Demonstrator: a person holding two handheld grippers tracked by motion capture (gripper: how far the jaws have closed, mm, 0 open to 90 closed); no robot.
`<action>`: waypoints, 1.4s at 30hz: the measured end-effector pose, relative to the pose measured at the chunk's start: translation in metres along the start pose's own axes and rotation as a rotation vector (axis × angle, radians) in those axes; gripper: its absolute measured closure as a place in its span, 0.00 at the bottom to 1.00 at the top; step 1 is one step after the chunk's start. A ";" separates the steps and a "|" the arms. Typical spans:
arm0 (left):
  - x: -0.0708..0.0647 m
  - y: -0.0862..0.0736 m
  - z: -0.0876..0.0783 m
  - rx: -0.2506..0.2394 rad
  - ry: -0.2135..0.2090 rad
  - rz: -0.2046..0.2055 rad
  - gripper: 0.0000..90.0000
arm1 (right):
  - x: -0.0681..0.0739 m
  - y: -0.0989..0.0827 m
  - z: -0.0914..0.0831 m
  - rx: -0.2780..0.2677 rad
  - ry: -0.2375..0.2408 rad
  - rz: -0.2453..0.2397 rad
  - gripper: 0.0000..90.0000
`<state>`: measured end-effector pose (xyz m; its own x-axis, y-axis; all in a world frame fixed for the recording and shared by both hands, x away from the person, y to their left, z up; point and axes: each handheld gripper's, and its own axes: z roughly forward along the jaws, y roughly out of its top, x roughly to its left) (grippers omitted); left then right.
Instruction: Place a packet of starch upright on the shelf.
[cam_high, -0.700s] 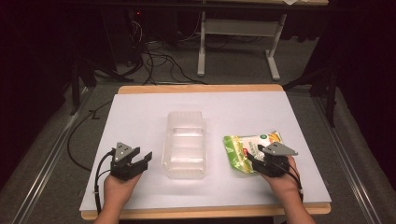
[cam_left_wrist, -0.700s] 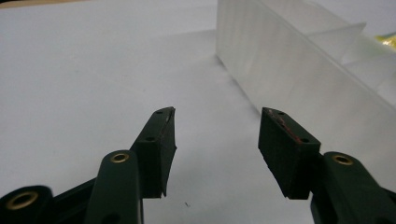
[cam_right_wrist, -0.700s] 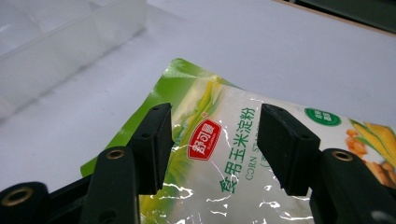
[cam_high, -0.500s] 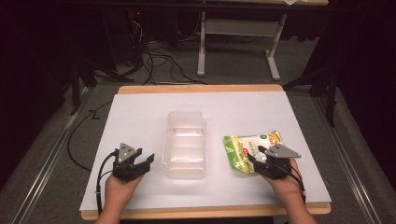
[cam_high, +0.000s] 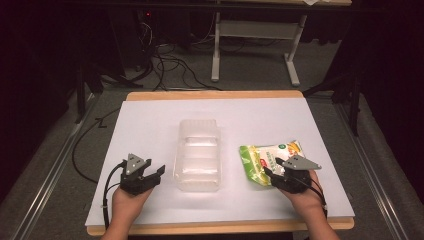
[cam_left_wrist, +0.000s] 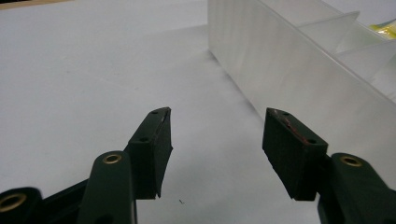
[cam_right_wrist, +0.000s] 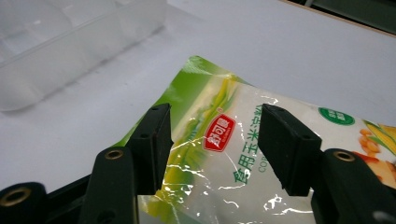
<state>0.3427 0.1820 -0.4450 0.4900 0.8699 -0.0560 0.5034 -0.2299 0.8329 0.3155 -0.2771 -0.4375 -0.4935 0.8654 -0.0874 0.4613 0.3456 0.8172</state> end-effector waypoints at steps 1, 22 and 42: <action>0.000 0.000 0.000 0.000 0.000 0.000 0.47 | 0.000 0.000 0.000 0.000 0.000 0.000 0.50; 0.000 0.000 0.000 0.008 0.001 0.002 0.47 | 0.046 -0.008 0.034 0.191 -0.005 -0.210 0.33; -0.002 -0.001 0.000 0.016 -0.001 0.002 0.47 | 0.042 -0.012 0.034 0.205 -0.060 -0.282 0.58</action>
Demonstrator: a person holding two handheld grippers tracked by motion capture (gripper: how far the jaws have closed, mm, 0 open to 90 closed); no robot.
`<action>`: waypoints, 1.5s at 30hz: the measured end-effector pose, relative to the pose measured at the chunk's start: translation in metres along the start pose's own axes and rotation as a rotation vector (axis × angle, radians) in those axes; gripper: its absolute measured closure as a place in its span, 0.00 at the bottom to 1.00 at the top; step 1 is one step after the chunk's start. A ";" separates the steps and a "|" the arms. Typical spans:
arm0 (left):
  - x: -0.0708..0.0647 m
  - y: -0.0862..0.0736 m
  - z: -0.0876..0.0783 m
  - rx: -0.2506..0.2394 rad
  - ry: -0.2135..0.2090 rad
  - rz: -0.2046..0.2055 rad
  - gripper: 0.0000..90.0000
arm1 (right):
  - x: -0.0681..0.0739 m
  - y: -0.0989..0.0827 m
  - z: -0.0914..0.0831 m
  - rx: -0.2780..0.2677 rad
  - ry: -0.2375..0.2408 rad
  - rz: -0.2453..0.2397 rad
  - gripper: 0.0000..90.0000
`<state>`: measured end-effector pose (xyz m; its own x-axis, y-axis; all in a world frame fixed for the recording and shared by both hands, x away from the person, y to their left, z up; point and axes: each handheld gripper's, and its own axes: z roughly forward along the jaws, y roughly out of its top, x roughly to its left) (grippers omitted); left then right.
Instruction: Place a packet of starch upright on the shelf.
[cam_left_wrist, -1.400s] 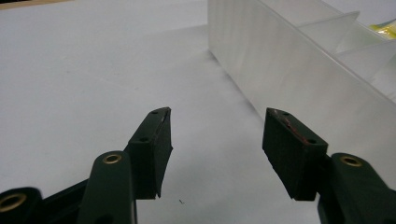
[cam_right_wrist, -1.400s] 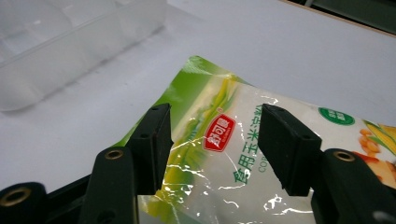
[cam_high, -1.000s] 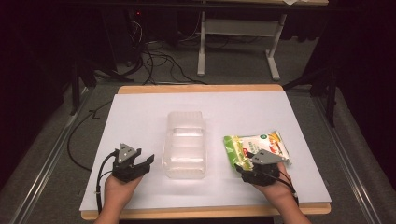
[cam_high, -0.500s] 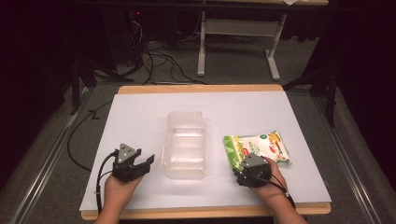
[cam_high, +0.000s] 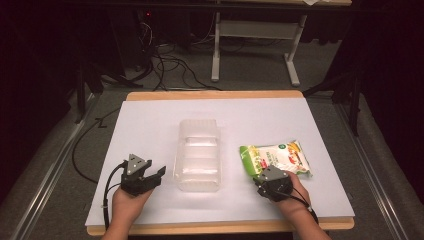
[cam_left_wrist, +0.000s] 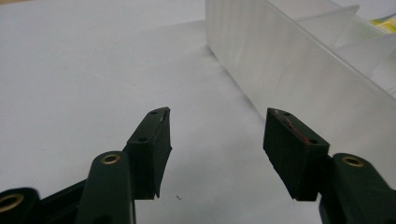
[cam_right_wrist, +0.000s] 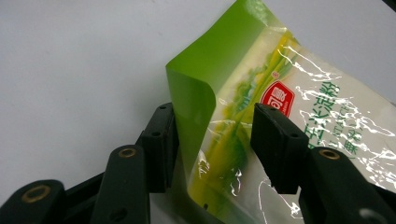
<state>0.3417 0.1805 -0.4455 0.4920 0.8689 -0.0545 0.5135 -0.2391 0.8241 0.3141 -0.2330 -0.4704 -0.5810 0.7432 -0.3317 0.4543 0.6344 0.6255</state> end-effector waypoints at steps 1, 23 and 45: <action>0.000 0.000 0.000 0.000 0.000 0.000 0.47 | 0.000 0.000 0.000 0.000 0.000 0.000 0.58; 0.000 -0.001 0.000 0.003 -0.007 -0.004 0.46 | 0.005 0.005 0.005 -0.001 -0.125 -0.028 0.74; 0.001 0.000 0.000 0.003 -0.007 -0.008 0.46 | -0.029 0.010 -0.011 -0.120 -0.048 0.154 1.00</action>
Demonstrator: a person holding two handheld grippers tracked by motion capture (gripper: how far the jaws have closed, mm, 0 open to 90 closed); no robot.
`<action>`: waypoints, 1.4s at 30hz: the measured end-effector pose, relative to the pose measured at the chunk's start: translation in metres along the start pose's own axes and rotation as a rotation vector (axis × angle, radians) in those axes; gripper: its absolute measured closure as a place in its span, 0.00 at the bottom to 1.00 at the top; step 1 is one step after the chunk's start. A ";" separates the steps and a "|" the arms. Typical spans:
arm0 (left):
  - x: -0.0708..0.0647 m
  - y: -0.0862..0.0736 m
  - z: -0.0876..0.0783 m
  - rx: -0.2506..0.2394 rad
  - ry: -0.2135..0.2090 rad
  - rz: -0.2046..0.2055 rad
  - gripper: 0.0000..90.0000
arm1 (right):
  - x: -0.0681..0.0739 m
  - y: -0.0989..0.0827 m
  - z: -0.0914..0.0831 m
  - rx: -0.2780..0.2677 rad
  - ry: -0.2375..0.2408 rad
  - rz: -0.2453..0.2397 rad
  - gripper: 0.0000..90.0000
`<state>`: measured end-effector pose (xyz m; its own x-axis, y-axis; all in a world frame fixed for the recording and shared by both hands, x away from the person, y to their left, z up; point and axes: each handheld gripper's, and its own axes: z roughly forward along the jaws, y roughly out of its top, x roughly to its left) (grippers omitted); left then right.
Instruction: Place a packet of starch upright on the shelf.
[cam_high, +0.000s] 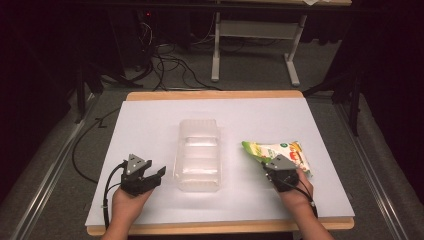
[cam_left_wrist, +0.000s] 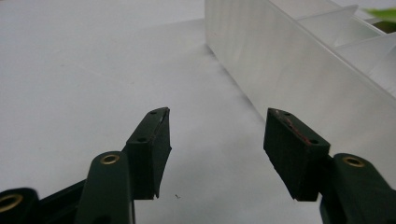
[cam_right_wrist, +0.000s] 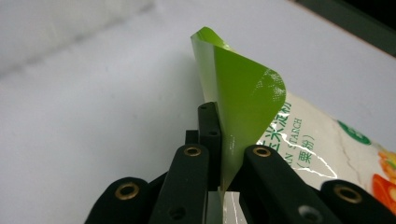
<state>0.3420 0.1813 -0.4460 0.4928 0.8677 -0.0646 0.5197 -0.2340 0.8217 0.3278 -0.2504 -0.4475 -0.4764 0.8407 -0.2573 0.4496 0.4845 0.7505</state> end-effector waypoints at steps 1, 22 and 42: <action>0.000 0.000 0.000 0.000 0.000 0.000 0.46 | -0.005 0.001 -0.004 -0.029 0.008 0.017 1.00; 0.002 0.000 -0.004 -0.024 0.001 -0.012 0.46 | -0.065 0.065 -0.044 -0.395 -0.012 0.212 1.00; -0.001 0.001 -0.002 -0.017 -0.002 0.004 0.46 | -0.039 0.032 -0.050 -0.447 0.042 0.234 0.98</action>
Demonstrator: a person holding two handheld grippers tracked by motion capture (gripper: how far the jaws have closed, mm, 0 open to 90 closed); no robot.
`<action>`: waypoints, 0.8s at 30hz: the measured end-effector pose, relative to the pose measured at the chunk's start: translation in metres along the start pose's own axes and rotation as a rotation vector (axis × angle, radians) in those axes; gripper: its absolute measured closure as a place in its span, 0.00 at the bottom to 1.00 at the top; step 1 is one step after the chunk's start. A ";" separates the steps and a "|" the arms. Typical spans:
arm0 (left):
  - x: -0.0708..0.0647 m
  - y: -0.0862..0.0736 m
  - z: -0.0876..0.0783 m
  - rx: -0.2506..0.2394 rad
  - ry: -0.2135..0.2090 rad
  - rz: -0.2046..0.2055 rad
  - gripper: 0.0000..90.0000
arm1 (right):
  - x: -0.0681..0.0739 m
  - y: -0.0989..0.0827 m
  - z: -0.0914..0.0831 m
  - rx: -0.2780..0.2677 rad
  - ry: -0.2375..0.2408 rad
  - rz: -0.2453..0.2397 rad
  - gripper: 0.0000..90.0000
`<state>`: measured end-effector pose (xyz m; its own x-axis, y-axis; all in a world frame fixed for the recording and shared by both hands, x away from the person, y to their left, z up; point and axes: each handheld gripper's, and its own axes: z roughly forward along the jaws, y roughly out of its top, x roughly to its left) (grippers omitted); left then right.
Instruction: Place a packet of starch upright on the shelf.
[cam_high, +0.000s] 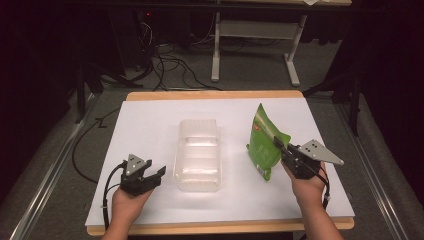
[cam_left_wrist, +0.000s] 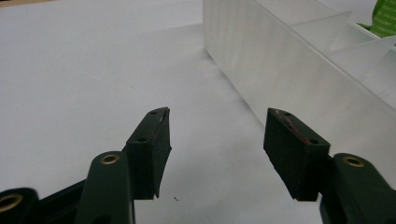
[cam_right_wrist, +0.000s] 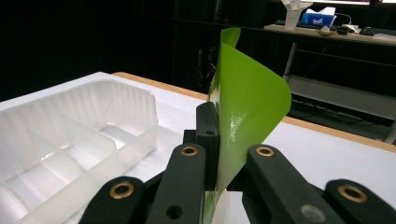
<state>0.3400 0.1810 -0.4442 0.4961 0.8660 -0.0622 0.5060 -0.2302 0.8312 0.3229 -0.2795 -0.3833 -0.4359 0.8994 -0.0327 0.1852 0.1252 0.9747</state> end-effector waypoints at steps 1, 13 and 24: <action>0.000 0.000 0.000 -0.001 0.001 0.000 0.46 | 0.001 0.000 -0.001 0.002 0.002 -0.002 0.98; 0.000 0.000 -0.001 -0.001 -0.005 0.000 0.46 | 0.008 -0.010 0.009 0.061 0.016 -0.040 0.89; 0.000 0.000 0.001 0.003 -0.009 0.002 0.46 | 0.004 -0.015 0.018 0.111 0.012 -0.005 0.80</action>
<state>0.3403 0.1804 -0.4446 0.5035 0.8615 -0.0653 0.5068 -0.2333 0.8299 0.3340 -0.2709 -0.4021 -0.4472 0.8938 -0.0342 0.2788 0.1757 0.9442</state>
